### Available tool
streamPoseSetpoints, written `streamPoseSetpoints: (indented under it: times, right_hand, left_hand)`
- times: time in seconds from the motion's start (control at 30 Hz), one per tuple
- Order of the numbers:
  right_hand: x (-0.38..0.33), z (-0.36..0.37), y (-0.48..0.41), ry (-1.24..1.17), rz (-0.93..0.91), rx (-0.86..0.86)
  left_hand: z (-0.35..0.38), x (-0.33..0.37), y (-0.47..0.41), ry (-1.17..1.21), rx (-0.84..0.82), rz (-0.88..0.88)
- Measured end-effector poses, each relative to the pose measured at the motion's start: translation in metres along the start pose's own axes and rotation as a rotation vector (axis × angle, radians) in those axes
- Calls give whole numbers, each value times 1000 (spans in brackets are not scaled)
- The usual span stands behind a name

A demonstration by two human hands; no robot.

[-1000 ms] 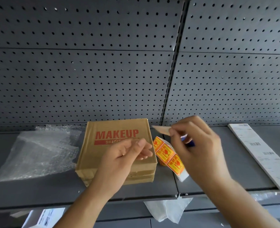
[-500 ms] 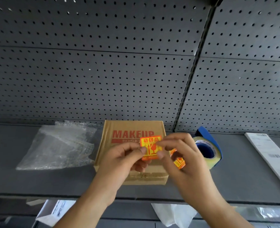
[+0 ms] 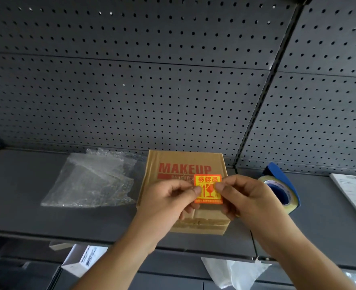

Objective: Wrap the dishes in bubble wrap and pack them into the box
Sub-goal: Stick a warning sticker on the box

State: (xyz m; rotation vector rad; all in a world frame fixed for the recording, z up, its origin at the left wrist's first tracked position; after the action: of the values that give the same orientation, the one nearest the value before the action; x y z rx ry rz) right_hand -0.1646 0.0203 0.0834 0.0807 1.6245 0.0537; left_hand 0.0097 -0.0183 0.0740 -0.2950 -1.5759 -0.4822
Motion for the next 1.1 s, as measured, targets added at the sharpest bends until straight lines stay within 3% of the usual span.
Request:
streamPoseSetpoints:
  times: [0.37, 0.53, 1.1]
  right_hand:
    - [10, -30, -9, 385, 77, 69]
    - [17, -41, -16, 634, 55, 99]
    - [31, -44, -24, 781, 83, 55]
  left_hand:
    - [21, 14, -25, -787, 4, 78]
    - [33, 14, -35, -1000, -31, 74]
    - [45, 9, -46, -1170, -94, 44]
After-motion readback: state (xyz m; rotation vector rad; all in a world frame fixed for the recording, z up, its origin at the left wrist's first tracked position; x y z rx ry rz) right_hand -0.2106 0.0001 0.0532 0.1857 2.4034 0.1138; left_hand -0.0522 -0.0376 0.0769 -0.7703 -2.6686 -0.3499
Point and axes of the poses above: each hand's wrist, its own y-axis away from the middle knuckle, its own z-axis out of the palm, x = y × z, the point moved 7 cm from there along -y, towards the middle knuckle, and after that the axes turned 8 degrees about -x, right-handed, at the moved point
